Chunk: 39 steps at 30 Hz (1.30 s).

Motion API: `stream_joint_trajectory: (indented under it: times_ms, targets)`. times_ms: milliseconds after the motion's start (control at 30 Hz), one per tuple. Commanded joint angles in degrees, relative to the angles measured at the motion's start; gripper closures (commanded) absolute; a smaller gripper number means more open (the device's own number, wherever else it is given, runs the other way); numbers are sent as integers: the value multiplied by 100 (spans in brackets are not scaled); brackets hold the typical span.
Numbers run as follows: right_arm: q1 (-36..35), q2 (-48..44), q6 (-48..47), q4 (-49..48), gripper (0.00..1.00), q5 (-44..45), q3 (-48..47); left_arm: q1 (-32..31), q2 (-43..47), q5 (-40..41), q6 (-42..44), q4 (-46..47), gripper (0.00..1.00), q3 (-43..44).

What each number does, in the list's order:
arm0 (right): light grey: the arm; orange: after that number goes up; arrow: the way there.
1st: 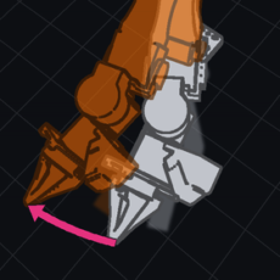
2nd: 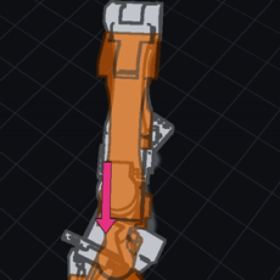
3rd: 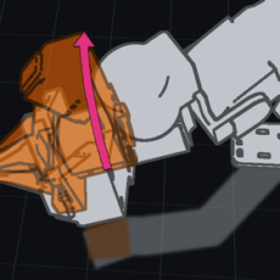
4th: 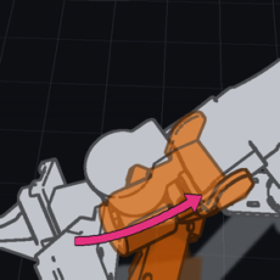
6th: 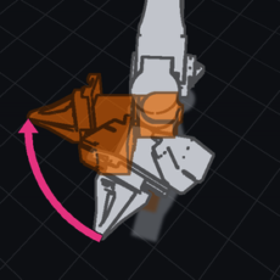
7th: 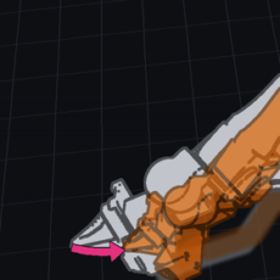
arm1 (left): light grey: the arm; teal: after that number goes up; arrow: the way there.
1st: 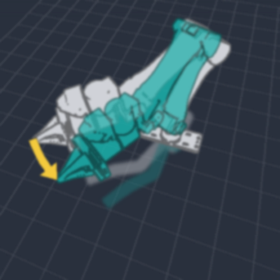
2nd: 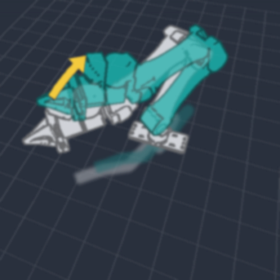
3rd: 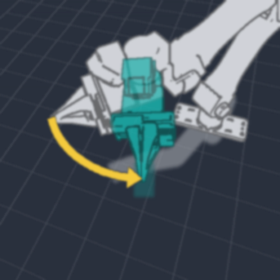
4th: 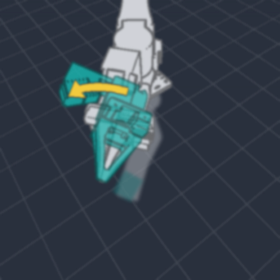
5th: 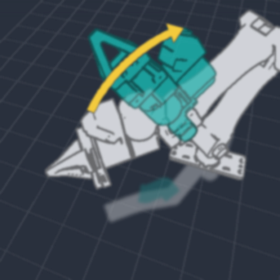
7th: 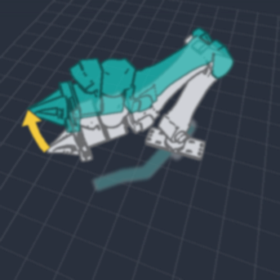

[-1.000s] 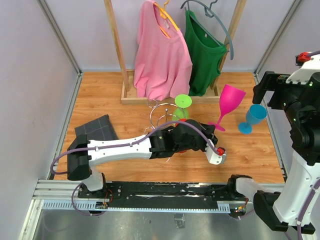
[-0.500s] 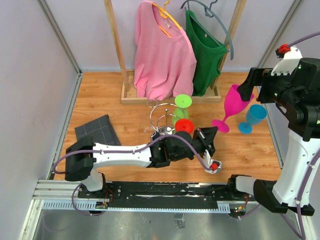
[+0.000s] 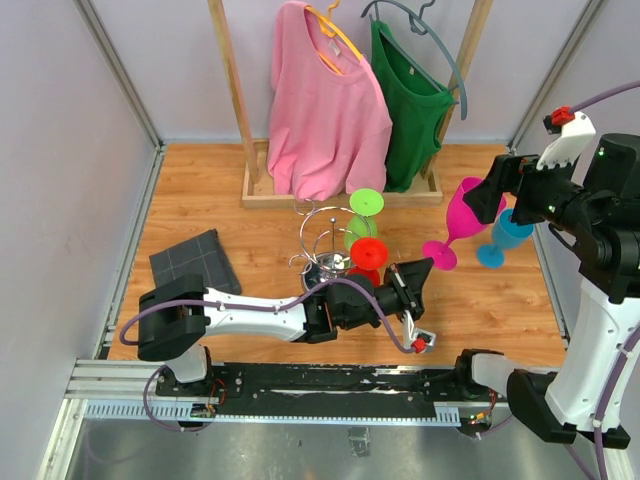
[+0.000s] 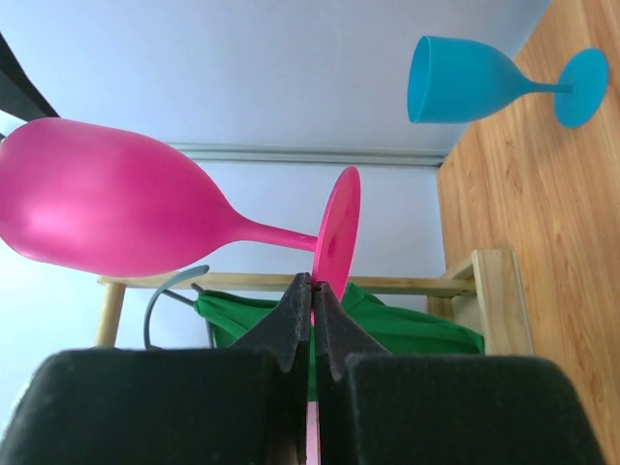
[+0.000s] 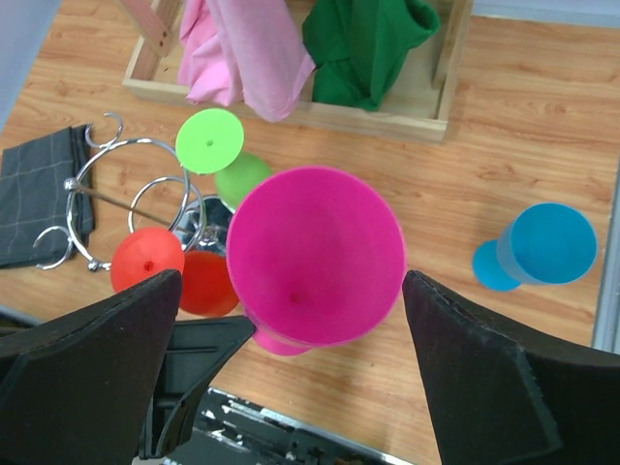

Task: Take the wine glass off the wine glass rack

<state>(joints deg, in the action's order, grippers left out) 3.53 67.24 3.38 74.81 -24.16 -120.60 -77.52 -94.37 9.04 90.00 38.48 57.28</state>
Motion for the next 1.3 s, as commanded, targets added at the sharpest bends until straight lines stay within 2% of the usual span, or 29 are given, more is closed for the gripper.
stream_joint_trajectory:
  times_ms: [0, 367, 767, 933, 1100, 1133, 1267]
  targets:
    - [60, -111, 12, 148, 1, -419, 224, -72, 35, -184, 216, 511, 100, -7]
    - [-80, -44, 32, 227, 7, -643, 23, -88, -4, -344, 346, 494, 100, -233]
    - [-284, -108, -8, 238, 19, -792, 674, -95, -116, -402, 390, 381, 100, -105]
    - [-404, -46, -59, 271, 40, -714, 841, -97, -131, -373, 388, 375, 100, -79]
    - [-448, -14, -78, 264, 95, -551, 816, -97, -91, -342, 368, 343, 100, -117]
    - [-445, -11, -87, 267, 99, -515, 802, -97, -82, -339, 372, 344, 100, -126]
    - [-449, -1, -96, 278, 99, -321, 671, -97, -91, -233, 329, 353, 100, -63]
